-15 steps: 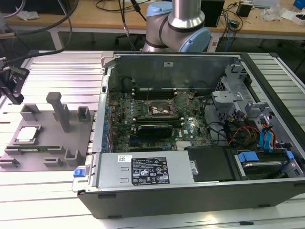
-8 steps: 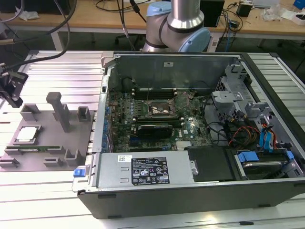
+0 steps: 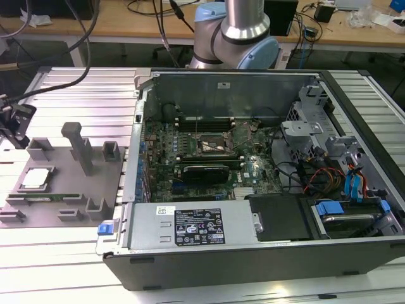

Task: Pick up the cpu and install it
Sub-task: 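Pick up the cpu and move it towards the insertion slot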

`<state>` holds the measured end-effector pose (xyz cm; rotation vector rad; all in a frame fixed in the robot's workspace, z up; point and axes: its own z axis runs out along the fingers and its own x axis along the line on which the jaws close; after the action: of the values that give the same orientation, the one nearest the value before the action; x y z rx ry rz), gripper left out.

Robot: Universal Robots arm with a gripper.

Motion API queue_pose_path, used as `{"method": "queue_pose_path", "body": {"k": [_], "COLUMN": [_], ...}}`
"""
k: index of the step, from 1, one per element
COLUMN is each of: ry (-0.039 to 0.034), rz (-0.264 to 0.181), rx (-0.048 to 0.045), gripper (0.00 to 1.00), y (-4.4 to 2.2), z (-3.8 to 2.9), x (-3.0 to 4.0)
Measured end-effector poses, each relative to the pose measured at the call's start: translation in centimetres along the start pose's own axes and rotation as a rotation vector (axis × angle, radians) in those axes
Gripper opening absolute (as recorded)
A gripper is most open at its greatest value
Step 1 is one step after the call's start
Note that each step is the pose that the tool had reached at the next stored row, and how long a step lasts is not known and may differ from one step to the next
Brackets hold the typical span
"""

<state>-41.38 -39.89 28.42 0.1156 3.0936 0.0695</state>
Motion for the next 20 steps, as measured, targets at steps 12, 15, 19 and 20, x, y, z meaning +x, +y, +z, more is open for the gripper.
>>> {"method": "queue_pose_path", "body": {"k": [12,15,19,20], "ry": [-0.0003,-0.0007,-0.0009,-0.0010], "rz": [0.008,0.011,0.018,0.020], "rx": [0.0004,0.0004,0.0007,0.0008], "gripper": [0.11,0.11,0.11,0.11], "y": [-0.28,-0.44,-0.65,-0.70], "z": [2.23,2.78,3.65,3.89], "x": [0.59,0.70,0.85,0.88]}}
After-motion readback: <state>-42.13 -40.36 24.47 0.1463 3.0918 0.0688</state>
